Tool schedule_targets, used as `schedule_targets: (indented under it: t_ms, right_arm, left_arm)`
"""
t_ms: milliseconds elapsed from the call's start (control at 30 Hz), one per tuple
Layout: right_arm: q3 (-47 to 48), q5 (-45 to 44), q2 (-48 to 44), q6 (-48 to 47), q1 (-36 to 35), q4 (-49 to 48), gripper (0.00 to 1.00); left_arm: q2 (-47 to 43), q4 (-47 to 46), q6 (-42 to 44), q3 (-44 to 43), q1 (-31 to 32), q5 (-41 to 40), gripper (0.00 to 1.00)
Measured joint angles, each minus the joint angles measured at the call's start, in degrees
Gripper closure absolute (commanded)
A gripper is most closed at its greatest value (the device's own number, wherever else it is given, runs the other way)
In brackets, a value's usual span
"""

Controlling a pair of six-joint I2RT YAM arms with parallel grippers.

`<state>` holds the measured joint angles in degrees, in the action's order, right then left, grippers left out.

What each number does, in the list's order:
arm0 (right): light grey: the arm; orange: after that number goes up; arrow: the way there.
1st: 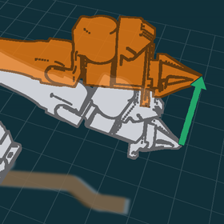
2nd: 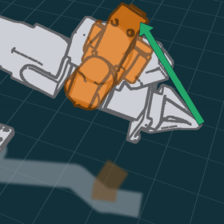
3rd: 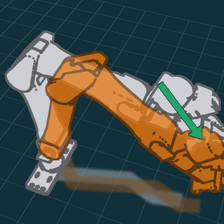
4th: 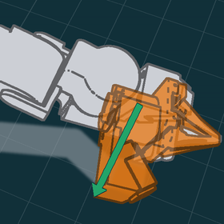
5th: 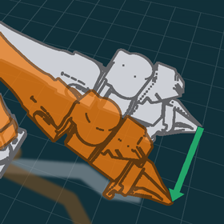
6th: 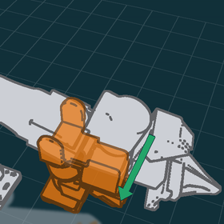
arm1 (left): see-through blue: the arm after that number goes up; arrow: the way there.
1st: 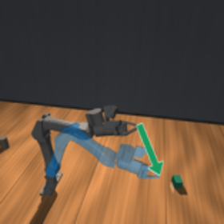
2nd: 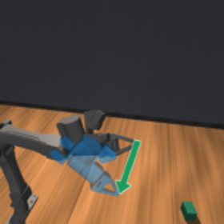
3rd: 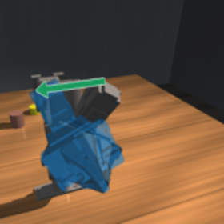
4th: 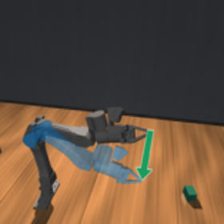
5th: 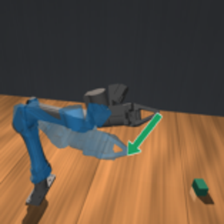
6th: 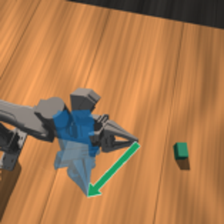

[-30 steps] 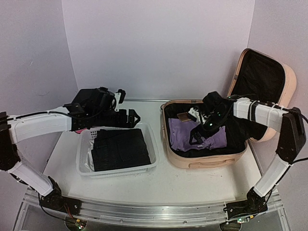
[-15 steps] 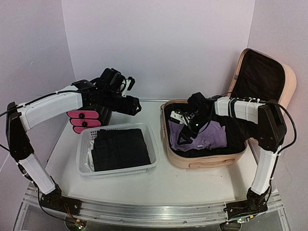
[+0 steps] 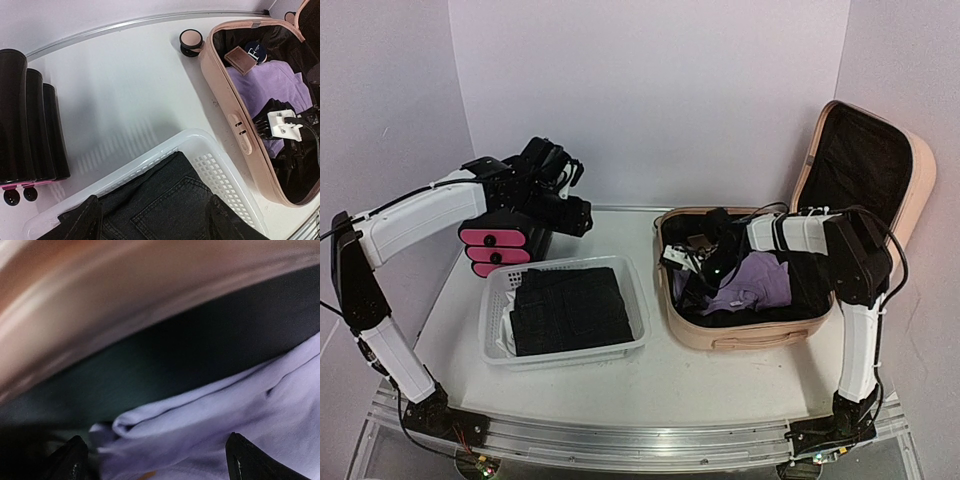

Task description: Open, take out, and arrange the luggage

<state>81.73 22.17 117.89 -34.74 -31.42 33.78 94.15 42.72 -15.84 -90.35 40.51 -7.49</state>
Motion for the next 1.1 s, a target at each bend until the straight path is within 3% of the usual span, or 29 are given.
schedule_targets:
  t_ms: [267, 400, 533, 633, 1100]
  right_arm:
    - [-0.2, -1.66, 1.88, 0.31, 0.57, -6.16, 0.02]
    - [-1.42, -2.19, 2.29, 0.07, 0.92, -9.09, 0.15]
    - [-2.6, -2.03, 2.32, -0.11, 0.92, -11.47, 0.4]
    - [-3.43, -1.36, 2.29, 0.09, 0.92, -12.94, 0.51]
    - [-5.03, 3.91, -0.46, 4.81, 4.66, -12.15, 0.66]
  left_arm:
    - [2.86, 1.86, 0.85, -4.15, -0.2, -0.04, 0.3]
    - [3.34, 2.67, 0.94, -4.46, -0.44, -0.04, 0.3]
    - [3.72, 2.91, 0.96, -5.31, -0.59, -0.02, 0.3]
    - [3.74, 3.06, 0.96, -5.33, -0.61, -0.02, 0.3]
    - [3.76, 3.87, 0.66, -5.33, -0.61, 0.04, 0.3]
